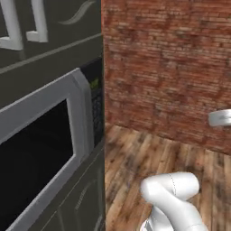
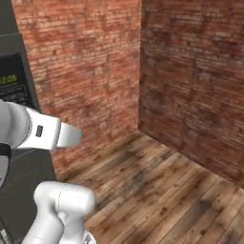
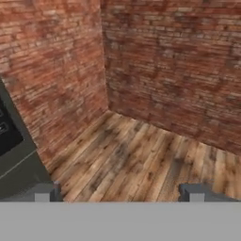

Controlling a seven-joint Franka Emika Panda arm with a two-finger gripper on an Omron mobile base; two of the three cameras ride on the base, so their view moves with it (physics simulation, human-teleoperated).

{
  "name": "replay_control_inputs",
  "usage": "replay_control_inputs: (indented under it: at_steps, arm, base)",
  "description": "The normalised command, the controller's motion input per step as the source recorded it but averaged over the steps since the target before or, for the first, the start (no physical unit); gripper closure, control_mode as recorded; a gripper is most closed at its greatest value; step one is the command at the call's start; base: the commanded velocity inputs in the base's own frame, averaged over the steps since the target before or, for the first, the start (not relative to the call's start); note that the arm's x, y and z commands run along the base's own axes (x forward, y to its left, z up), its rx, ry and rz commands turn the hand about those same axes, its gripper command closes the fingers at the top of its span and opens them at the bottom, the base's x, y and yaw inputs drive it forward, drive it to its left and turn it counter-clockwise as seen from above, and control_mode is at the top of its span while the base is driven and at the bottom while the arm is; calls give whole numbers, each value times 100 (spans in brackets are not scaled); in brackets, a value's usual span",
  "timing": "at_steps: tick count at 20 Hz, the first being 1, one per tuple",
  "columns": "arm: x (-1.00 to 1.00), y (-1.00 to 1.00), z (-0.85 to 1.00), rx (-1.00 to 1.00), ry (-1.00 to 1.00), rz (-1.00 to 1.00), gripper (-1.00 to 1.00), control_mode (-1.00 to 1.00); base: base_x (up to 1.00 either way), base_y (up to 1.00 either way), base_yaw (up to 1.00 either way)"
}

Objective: Transport the steak and garlic to the fridge. Place the steak on the rack containing meat and place the garlic on the rack containing the vegetable, ensuring meats and vegetables are on different racks.

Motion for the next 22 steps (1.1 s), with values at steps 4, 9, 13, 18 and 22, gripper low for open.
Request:
replay_control_inputs:
  at_steps: [4,9,13,18,22]
  arm:
    - [0,0,0,0,0,0,-100,100]
    - [0,0,0,0,0,0,-100,100]
    - [0,0,0,0,0,0,-100,100]
    - [0,0,0,0,0,0,-100,100]
    - [0,0,0,0,0,0,-100,100]
  base:
    - [0,0,-100]
    - [0,0,-100]
    - [0,0,-100]
    - [0,0,-100]
    - [0,0,-100]
